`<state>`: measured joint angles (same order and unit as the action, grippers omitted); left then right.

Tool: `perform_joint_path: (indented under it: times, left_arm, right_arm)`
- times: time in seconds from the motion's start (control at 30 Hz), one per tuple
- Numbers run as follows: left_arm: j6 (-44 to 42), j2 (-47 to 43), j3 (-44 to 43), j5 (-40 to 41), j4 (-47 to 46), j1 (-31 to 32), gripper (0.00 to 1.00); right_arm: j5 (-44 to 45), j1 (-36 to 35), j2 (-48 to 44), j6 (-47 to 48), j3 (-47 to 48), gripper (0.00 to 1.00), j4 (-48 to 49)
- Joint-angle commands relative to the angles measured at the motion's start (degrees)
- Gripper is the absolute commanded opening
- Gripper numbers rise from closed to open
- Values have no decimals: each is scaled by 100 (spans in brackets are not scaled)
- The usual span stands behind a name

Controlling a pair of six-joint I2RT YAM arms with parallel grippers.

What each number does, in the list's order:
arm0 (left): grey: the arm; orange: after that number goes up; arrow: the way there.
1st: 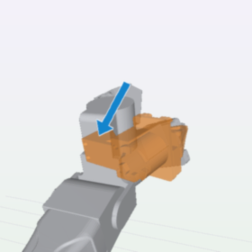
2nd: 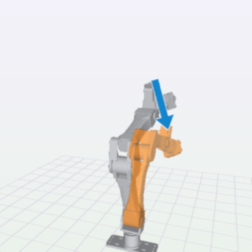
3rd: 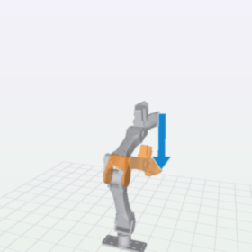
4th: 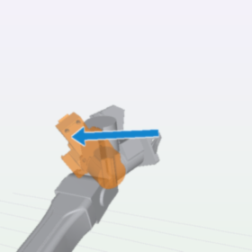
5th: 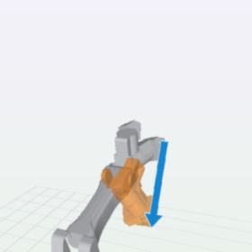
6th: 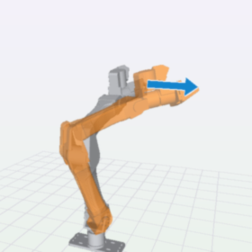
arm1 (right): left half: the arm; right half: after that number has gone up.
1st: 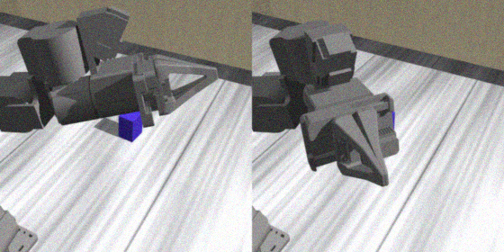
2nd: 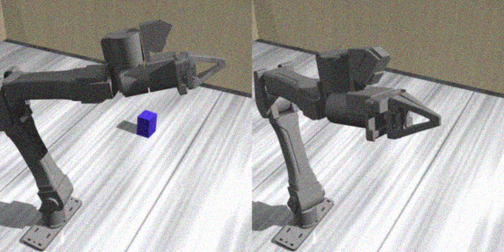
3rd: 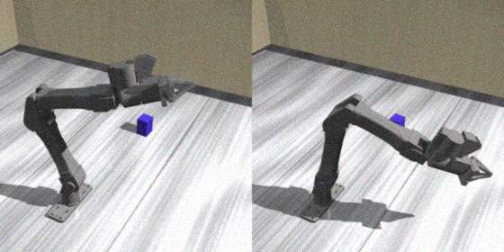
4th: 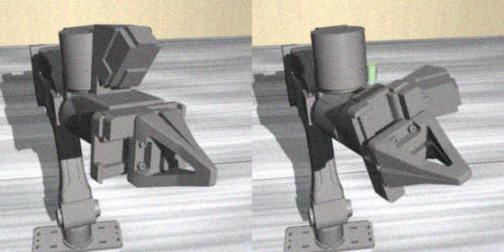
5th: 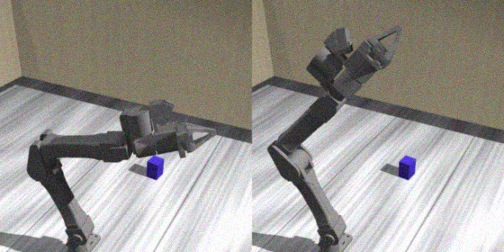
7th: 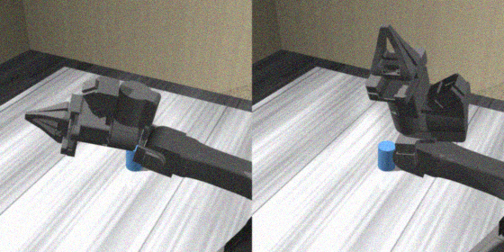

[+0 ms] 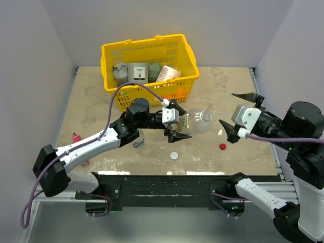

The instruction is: Screw on the bottle caps

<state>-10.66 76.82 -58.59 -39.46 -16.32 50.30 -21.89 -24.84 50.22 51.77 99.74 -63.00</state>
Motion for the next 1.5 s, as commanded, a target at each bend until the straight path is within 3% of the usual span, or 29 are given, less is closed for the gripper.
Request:
perform_joint_path:
  times: [0.0,0.13,0.27,0.3,0.43,0.53,0.63,0.77,0.83,0.87,1.0,1.17,1.37,1.47]
  left_arm:
    - [986,-913,-117,62,127,-205,0]
    - [1022,-1677,-346,822,655,-371,0]
    - [917,-2345,-689,1789,1524,-758,0]
    - [838,-2460,-628,2028,1622,-837,0]
    - [678,-2944,-496,2900,1869,-1590,0]
    - [924,-3120,-540,2918,1930,-2407,0]
    - [1022,-3295,-548,2988,1930,-3006,0]
    - [1022,-3559,-575,2988,1983,-3439,0]
    - [1223,-3612,-627,2936,2079,-3675,0]
    - [1241,-3647,-636,2909,2167,-3738,0]
    - [1382,-3788,-435,2813,2194,-3870,0]
    - [1356,-3823,-338,2830,2054,-3923,0]
    - [1285,-3876,-294,2830,1966,-3958,0]
    - [1311,-3929,-285,2804,2018,-4002,0]
  right_arm:
    - [186,-3,111,-2494,45,89,903]
    - [-131,14,-29,-2199,-613,87,589]
    - [-578,14,644,-910,-948,82,-614]
    - [-675,6,847,-827,-1035,98,-773]
    - [-879,-91,1271,-343,-1640,98,-566]
    - [-643,-608,1017,139,-2458,99,226]
    - [-387,-1364,937,1210,-2977,99,148]
    - [-237,-1953,1305,2291,-3190,82,-27]
    - [-123,-2287,1769,2268,-3146,75,-63]
    - [60,-2428,1920,2041,-3128,69,-37]
    - [316,-3095,2501,1916,-3285,63,322]
    - [493,-3334,3272,2713,-3515,57,711]
    - [791,-3317,4259,2988,-3426,53,806]
    - [914,-3317,4391,3093,-3619,57,1166]
